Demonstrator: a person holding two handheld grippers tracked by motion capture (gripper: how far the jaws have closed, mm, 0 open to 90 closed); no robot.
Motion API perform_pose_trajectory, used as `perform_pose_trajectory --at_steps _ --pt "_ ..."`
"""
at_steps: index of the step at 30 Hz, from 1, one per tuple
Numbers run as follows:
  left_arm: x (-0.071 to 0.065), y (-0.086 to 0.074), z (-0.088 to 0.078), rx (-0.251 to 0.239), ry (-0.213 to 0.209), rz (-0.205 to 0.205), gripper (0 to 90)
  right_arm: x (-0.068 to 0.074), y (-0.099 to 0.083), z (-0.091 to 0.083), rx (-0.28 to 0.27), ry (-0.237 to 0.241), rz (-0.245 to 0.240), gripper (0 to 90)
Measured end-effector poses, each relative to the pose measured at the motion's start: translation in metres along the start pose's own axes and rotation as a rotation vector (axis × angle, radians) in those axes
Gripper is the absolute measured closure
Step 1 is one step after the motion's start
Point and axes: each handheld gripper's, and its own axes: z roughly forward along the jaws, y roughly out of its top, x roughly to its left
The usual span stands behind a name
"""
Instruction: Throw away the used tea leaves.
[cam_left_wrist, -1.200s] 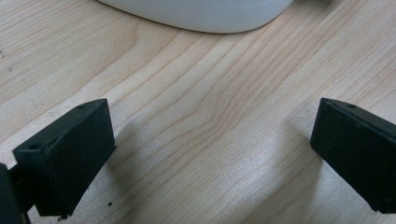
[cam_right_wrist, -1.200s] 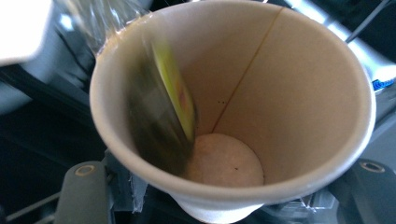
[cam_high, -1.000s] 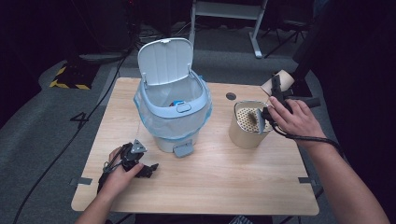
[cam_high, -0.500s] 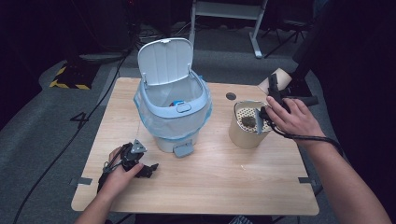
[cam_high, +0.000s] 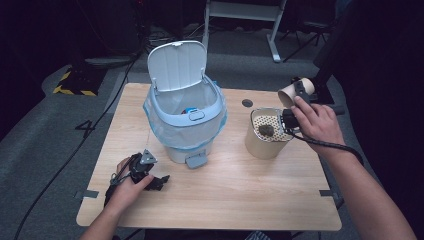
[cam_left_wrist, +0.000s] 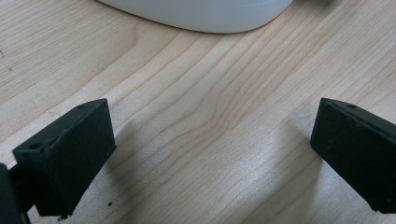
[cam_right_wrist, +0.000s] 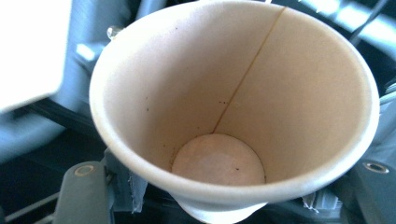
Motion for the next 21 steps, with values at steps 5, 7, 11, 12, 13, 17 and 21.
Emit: perform_pose_trajectory --at_steps 5,7,11,12,13,17,21 --pt "0.002 0.001 0.001 0.001 -0.012 0.007 0.0 -0.004 -0.015 0.004 -0.056 0.197 0.319 30.8" --pt "0.003 0.0 0.0 0.001 -0.014 0.015 0.1 -0.003 -0.02 0.006 -0.081 0.263 0.442 30.7" --pt "0.003 0.0 0.0 0.001 -0.023 0.019 0.1 -0.001 -0.033 0.01 -0.13 0.4 0.71 30.7" --pt "0.004 0.0 0.0 0.002 -0.024 0.021 0.1 0.0 -0.036 0.01 -0.141 0.425 0.75 30.7" --pt "0.004 0.0 0.0 0.003 -0.025 0.023 0.1 0.0 -0.039 0.011 -0.156 0.455 0.814 30.6" --pt "0.004 0.0 0.0 0.002 -0.026 0.022 0.1 0.007 -0.048 0.009 -0.247 0.558 1.033 30.3" --pt "0.004 0.0 0.0 0.002 -0.025 0.022 0.1 0.015 -0.056 0.009 -0.318 0.632 1.198 30.3"
